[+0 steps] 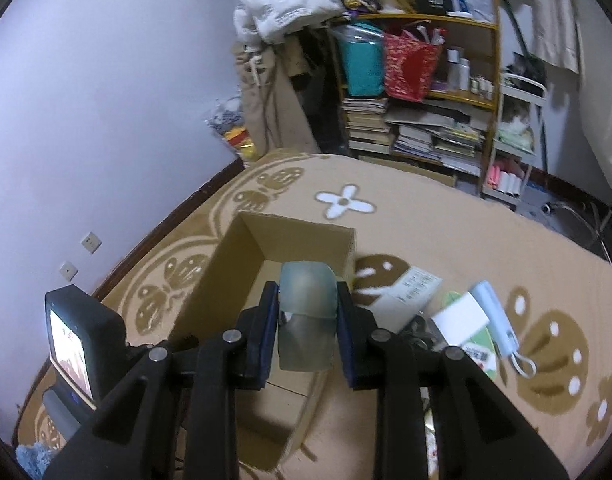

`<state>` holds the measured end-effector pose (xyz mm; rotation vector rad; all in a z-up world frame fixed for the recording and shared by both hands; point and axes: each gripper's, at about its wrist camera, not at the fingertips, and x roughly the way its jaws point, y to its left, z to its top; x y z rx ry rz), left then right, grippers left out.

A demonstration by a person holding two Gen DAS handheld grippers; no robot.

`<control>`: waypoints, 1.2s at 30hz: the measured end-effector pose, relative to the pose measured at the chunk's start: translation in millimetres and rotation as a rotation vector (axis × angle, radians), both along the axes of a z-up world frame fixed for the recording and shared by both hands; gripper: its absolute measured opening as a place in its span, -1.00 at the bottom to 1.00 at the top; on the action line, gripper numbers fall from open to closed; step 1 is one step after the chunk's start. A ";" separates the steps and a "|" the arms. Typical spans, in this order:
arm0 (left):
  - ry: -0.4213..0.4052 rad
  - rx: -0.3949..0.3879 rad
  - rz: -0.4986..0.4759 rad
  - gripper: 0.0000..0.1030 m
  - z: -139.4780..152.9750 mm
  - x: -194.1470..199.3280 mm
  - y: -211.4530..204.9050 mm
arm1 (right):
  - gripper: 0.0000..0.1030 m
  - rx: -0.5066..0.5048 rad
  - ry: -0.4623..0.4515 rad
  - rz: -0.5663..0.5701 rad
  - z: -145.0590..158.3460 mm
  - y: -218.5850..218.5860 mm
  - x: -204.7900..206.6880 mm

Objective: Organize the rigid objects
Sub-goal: 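Carry the tin into the box and open the right tool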

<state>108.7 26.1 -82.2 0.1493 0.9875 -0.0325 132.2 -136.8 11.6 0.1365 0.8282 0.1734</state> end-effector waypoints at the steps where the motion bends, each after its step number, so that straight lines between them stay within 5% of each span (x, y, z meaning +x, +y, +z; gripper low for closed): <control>1: 0.000 0.001 0.000 -0.83 -0.1 0.1 -0.1 | -0.43 -0.004 0.002 0.009 -0.9 4.2 2.1; 19: -0.025 -0.032 0.025 -0.83 3.3 0.2 7.8 | -0.43 -0.055 0.124 0.084 -69.0 31.6 17.1; 36: -0.044 -0.017 0.023 -0.83 3.6 -4.0 2.5 | -0.43 -0.072 0.144 0.089 -80.0 38.6 5.4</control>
